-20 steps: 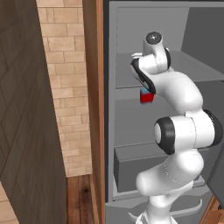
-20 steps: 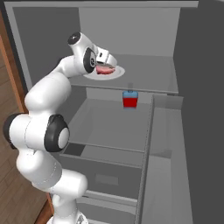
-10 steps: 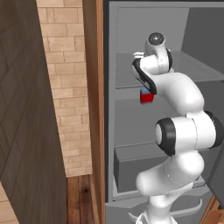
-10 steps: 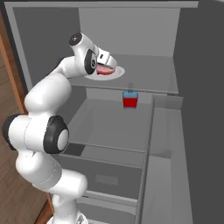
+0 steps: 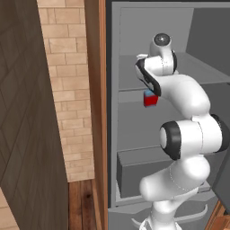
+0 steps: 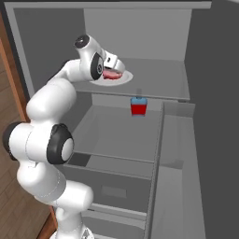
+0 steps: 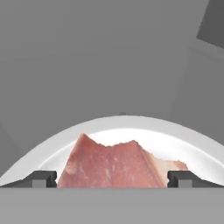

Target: Retrieve the steak from the fridge and place it on the saucepan with marinade on the stove.

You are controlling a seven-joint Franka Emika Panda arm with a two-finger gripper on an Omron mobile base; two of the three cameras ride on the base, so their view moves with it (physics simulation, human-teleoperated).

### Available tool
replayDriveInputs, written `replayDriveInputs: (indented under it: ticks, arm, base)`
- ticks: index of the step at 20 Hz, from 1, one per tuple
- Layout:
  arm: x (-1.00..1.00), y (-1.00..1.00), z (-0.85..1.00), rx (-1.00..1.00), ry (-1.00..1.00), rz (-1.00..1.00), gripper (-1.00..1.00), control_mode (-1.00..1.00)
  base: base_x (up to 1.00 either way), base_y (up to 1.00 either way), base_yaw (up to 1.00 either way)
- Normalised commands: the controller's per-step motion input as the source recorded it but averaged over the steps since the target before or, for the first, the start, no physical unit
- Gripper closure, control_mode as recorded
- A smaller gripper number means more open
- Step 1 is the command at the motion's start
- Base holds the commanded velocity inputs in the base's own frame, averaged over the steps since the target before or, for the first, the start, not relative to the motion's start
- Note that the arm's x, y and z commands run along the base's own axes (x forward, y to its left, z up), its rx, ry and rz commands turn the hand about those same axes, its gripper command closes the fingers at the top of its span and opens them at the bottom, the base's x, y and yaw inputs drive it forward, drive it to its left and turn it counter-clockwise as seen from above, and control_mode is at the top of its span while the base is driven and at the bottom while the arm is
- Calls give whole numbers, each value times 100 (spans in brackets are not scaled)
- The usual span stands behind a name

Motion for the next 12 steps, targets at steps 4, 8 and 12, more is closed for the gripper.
replayDriveInputs:
  ticks: [4,8,12]
  arm:
    - [0,4,-100,-5,7,19,-100,-100]
    - [-4,0,-100,-1,0,8,100,-100]
    - [-11,0,-100,0,0,2,100,-100]
  base:
    - [0,0,0]
    - [0,0,0]
    - [0,0,0]
